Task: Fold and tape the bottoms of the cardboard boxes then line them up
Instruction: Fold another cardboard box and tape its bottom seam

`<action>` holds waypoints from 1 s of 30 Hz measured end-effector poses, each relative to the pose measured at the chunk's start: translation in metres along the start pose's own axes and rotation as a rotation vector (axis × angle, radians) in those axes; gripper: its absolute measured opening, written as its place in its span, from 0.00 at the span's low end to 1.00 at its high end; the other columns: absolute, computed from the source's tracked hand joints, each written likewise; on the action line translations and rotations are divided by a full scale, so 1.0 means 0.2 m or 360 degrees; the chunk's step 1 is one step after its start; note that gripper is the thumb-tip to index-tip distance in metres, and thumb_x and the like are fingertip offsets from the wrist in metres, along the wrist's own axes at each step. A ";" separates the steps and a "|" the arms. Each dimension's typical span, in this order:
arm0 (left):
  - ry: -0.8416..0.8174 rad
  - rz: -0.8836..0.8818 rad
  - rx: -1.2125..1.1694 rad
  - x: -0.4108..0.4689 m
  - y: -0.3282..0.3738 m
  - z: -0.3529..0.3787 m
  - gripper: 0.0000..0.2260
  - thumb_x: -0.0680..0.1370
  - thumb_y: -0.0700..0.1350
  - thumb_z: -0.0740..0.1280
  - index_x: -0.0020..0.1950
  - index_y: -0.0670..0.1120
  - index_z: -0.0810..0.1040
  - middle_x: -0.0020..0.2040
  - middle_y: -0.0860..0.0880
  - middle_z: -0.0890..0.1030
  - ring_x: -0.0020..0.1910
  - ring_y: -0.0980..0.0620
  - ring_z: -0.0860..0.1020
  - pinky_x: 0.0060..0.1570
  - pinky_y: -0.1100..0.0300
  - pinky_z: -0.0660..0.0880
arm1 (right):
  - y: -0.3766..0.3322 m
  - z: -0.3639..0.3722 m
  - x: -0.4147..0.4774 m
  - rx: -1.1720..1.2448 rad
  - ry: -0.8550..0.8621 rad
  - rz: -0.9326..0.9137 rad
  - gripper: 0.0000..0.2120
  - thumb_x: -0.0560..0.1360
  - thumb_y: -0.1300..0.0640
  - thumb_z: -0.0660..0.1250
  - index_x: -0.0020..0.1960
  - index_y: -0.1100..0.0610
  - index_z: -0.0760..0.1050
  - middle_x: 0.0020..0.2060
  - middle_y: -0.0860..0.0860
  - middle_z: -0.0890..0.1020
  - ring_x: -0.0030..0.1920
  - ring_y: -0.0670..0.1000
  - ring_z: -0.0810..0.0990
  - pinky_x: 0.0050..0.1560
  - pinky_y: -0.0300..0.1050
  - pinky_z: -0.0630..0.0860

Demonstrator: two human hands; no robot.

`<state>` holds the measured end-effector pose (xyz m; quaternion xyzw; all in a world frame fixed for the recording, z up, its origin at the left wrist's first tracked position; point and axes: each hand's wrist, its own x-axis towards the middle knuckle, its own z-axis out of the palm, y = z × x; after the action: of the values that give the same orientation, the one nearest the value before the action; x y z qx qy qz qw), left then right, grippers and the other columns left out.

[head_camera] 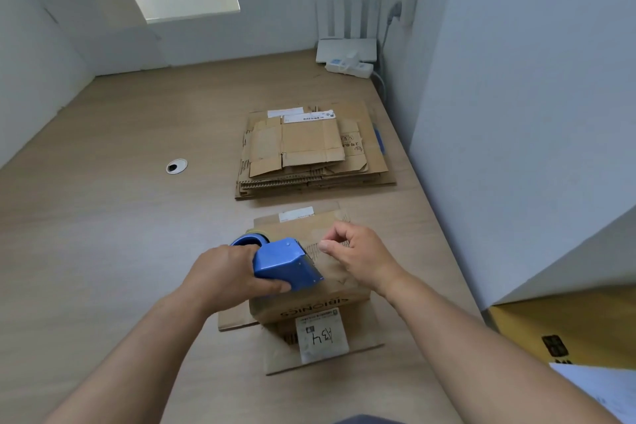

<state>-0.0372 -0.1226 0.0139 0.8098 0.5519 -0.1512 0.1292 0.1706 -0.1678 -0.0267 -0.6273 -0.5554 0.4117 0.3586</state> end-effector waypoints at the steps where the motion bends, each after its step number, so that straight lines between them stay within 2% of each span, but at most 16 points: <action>1: -0.0014 0.0003 -0.0008 0.01 0.01 -0.02 0.26 0.69 0.70 0.65 0.54 0.52 0.74 0.45 0.53 0.79 0.44 0.55 0.77 0.46 0.61 0.74 | 0.00 0.00 0.00 -0.0023 0.0011 0.0025 0.07 0.77 0.57 0.66 0.41 0.58 0.75 0.38 0.49 0.77 0.37 0.45 0.74 0.34 0.37 0.74; 3: -0.0058 0.0013 -0.0055 0.03 0.03 -0.07 0.24 0.68 0.70 0.66 0.52 0.52 0.74 0.43 0.53 0.78 0.42 0.55 0.76 0.43 0.62 0.73 | 0.00 0.01 0.00 -0.0059 0.0093 0.0066 0.08 0.77 0.57 0.65 0.41 0.60 0.73 0.37 0.51 0.76 0.37 0.47 0.73 0.36 0.38 0.71; 6: -0.0198 -0.0027 -0.0151 0.07 0.01 -0.15 0.23 0.67 0.69 0.68 0.50 0.53 0.75 0.42 0.54 0.78 0.41 0.55 0.76 0.40 0.63 0.72 | 0.02 -0.06 0.00 -0.0012 0.0257 0.0229 0.09 0.78 0.59 0.62 0.39 0.57 0.71 0.35 0.49 0.75 0.36 0.46 0.71 0.35 0.38 0.66; 9: -0.0346 -0.0143 -0.0021 0.08 -0.08 -0.16 0.28 0.66 0.71 0.67 0.55 0.52 0.76 0.45 0.54 0.80 0.43 0.56 0.78 0.45 0.62 0.73 | 0.09 -0.20 0.01 0.0022 0.0440 0.0428 0.08 0.77 0.60 0.61 0.39 0.56 0.72 0.38 0.50 0.78 0.41 0.51 0.77 0.38 0.44 0.71; 12: -0.0396 -0.0185 0.0058 0.11 -0.11 -0.14 0.30 0.65 0.72 0.66 0.56 0.51 0.76 0.46 0.54 0.80 0.45 0.55 0.78 0.47 0.61 0.73 | 0.11 -0.22 0.01 0.0075 0.0428 0.0514 0.08 0.76 0.61 0.59 0.38 0.58 0.71 0.36 0.52 0.81 0.40 0.53 0.80 0.47 0.52 0.77; 15: -0.0436 -0.0223 0.0019 0.15 -0.09 -0.13 0.31 0.65 0.72 0.67 0.57 0.51 0.75 0.47 0.53 0.80 0.46 0.54 0.78 0.51 0.59 0.73 | 0.12 -0.20 0.02 0.0102 0.0406 0.0557 0.09 0.76 0.62 0.58 0.37 0.58 0.69 0.31 0.52 0.78 0.33 0.51 0.77 0.44 0.52 0.78; 17: -0.0460 -0.0237 0.0009 0.17 -0.09 -0.13 0.31 0.65 0.71 0.67 0.57 0.50 0.75 0.47 0.53 0.80 0.46 0.53 0.78 0.52 0.58 0.73 | 0.14 -0.20 0.01 0.0146 0.0374 0.0609 0.11 0.77 0.64 0.58 0.37 0.58 0.70 0.30 0.53 0.76 0.31 0.51 0.75 0.40 0.49 0.79; 25: -0.0503 -0.0233 -0.0001 0.19 -0.08 -0.14 0.28 0.66 0.70 0.68 0.53 0.50 0.73 0.46 0.52 0.79 0.46 0.53 0.77 0.50 0.59 0.72 | 0.22 -0.17 0.01 0.0267 0.0342 0.0719 0.11 0.78 0.65 0.59 0.38 0.59 0.71 0.30 0.53 0.73 0.30 0.51 0.72 0.38 0.46 0.78; 30: -0.0505 -0.0245 -0.0006 0.20 -0.08 -0.14 0.27 0.65 0.70 0.68 0.51 0.50 0.73 0.44 0.53 0.78 0.46 0.53 0.77 0.48 0.60 0.71 | 0.23 -0.16 0.07 0.0154 0.0359 0.0752 0.11 0.76 0.65 0.59 0.35 0.58 0.70 0.31 0.54 0.74 0.32 0.54 0.75 0.44 0.51 0.80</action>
<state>-0.0350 -0.0723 0.0228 0.7308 0.5853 -0.2856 0.2042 0.2189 -0.1593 -0.0582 -0.7637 -0.3297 0.4374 0.3417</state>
